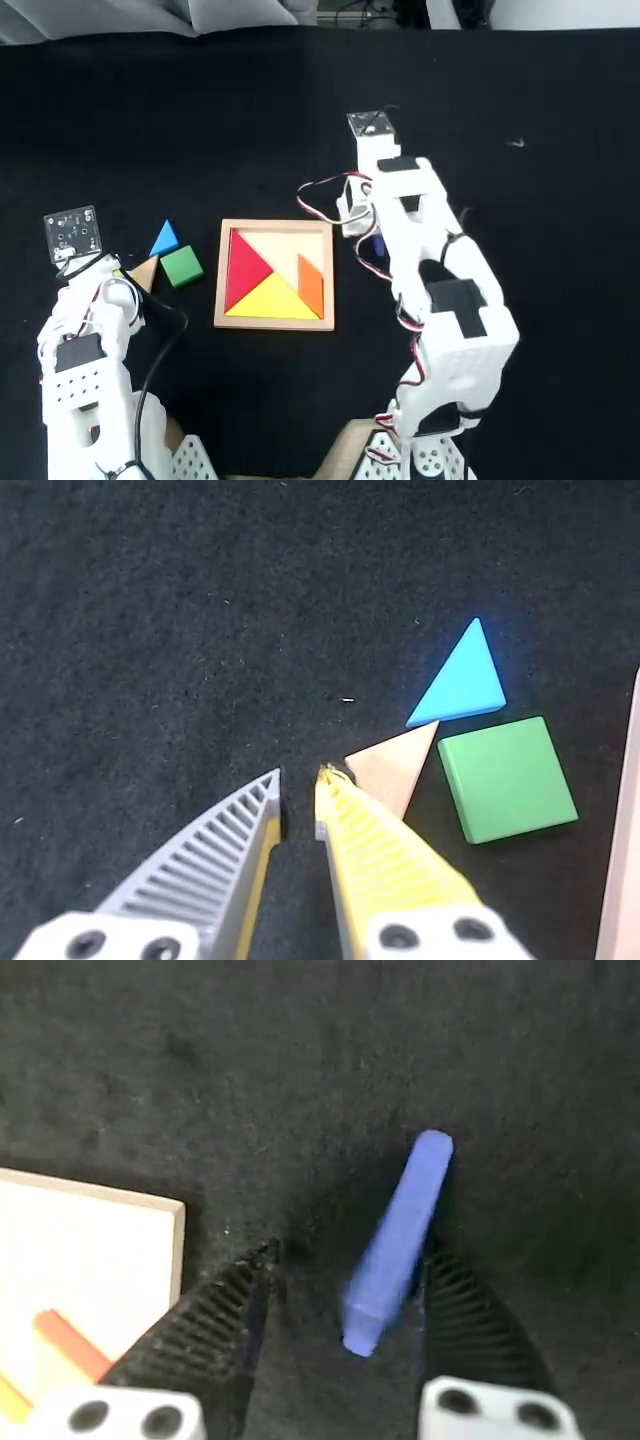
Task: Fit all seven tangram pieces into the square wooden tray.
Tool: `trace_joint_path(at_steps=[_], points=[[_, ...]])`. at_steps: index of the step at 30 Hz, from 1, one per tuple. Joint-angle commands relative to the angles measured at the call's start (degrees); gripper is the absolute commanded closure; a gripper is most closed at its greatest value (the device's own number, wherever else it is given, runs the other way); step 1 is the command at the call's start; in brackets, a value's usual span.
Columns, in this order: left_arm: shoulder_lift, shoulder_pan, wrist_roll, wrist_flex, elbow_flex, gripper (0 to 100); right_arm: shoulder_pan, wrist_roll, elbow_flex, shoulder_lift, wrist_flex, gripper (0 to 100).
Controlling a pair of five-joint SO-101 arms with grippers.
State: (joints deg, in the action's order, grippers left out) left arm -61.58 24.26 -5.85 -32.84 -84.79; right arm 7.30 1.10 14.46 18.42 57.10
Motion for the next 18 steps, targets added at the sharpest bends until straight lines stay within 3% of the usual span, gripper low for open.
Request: trace_joint_path(at_steps=[1, 18], points=[[-0.26, -0.48, -0.35, 0.53, 0.22, 93, -1.76, 0.7, -1.27, -0.22, 0.79, 79.6], [-0.26, -0.48, -0.35, 0.7, 0.22, 93, -7.3, 0.79, -1.8, -0.92, 0.62, 79.6]])
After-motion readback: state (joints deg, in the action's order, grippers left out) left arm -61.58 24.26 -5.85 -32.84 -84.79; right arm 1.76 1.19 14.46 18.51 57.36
